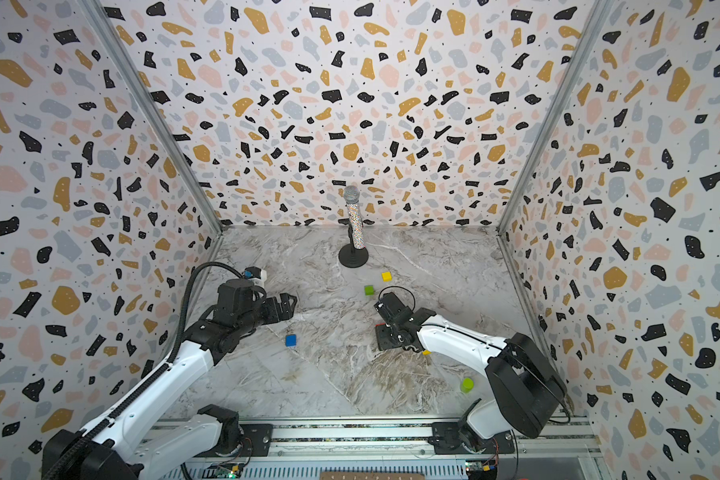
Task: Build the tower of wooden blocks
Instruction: 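Lower the held red block onto the stacked red block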
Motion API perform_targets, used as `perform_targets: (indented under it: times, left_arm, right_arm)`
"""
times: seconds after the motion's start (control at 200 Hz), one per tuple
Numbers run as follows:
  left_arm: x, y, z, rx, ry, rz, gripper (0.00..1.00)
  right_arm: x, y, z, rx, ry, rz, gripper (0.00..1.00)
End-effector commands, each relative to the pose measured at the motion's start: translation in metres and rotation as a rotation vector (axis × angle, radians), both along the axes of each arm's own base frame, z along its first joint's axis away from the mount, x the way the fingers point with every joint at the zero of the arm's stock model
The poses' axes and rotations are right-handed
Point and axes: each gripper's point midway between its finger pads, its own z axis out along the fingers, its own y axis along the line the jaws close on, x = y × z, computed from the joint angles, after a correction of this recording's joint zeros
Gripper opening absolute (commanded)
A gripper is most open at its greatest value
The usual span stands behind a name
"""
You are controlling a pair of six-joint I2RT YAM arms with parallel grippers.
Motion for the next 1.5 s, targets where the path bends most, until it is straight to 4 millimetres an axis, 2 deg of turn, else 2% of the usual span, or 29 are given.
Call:
perform_targets:
  times: [0.0, 1.186, 1.342, 1.497]
  left_arm:
    - [0.0018, 0.001, 0.0109, 0.01, -0.036, -0.001, 1.0]
    - [0.0014, 0.0013, 0.0122, 0.01, -0.041, 0.0, 1.0]
    - [0.0013, 0.0019, 0.0122, 0.011, -0.041, 0.001, 1.0]
    - [0.0013, 0.0017, 0.0124, 0.012, -0.042, 0.0, 1.0]
  right_arm:
    - [0.0039, 0.0007, 0.0034, 0.005, -0.011, -0.012, 0.46]
    - [0.0067, 0.0029, 0.0005, 0.01, -0.003, -0.012, 0.46]
    - [0.0072, 0.0032, 0.0005, 0.01, -0.004, -0.012, 0.5]
    - [0.0061, 0.0033, -0.0007, 0.01, 0.001, -0.008, 0.58]
